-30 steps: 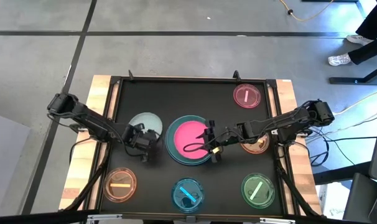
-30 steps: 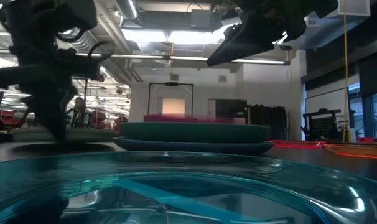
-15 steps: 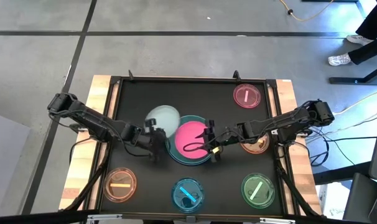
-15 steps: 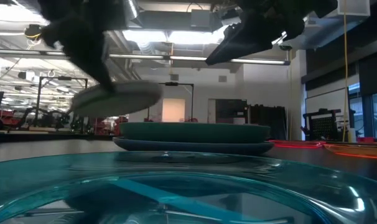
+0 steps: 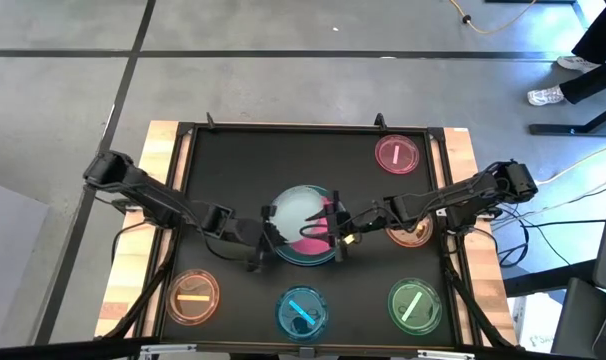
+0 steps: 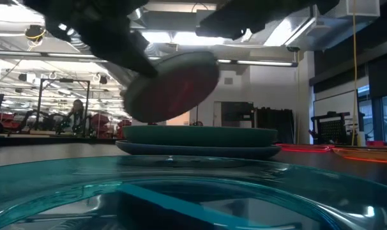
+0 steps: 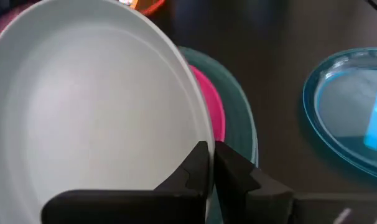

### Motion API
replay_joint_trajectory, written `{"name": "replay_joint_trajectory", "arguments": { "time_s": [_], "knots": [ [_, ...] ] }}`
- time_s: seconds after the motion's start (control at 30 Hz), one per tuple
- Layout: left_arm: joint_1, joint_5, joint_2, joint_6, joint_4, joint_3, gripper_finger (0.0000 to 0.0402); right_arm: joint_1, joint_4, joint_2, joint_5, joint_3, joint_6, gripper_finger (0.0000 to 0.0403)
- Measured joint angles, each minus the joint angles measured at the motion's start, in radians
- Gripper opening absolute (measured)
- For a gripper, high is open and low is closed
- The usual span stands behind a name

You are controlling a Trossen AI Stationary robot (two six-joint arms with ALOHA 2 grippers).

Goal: Stack plastic plates
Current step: Stack the gray plate on top of the pink plate, then stack the right orange plate on top of the gray plate

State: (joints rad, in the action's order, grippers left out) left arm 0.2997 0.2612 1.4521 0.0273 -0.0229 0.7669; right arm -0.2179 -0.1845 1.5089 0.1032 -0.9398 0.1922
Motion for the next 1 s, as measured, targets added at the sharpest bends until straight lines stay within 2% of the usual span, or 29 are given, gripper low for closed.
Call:
{"name": "replay_joint_trajectory", "arguments": {
  "time_s": [0.2, 0.3, 0.4, 0.63, 0.8, 1.0],
  "knots": [
    [-0.001, -0.007, 0.128, 0.118, -0.164, 0.000, 0.0013, -0.042, -0.011, 0.000, -0.008, 0.000, 0.038, 0.0193],
    [-0.005, 0.008, 0.159, 0.114, -0.176, 0.000, 0.0013, -0.048, -0.004, 0.000, -0.009, 0.000, 0.052, 0.0193],
    [-0.008, -0.019, 0.176, 0.114, -0.178, 0.000, 0.0015, -0.044, 0.013, 0.000, -0.009, 0.000, 0.048, 0.0193],
    [-0.018, -0.042, 0.186, 0.089, -0.180, 0.001, 0.0065, -0.044, 0.026, 0.000, -0.009, 0.000, 0.047, 0.0193],
    [-0.016, -0.042, 0.136, 0.080, -0.116, 0.010, 0.0097, -0.044, 0.034, 0.000, -0.002, 0.000, 0.047, 0.0193],
    [0.009, -0.043, -0.005, 0.056, 0.052, 0.031, 0.0102, -0.044, 0.115, -0.035, 0.153, 0.000, -0.003, 0.0193]
  ]
}}
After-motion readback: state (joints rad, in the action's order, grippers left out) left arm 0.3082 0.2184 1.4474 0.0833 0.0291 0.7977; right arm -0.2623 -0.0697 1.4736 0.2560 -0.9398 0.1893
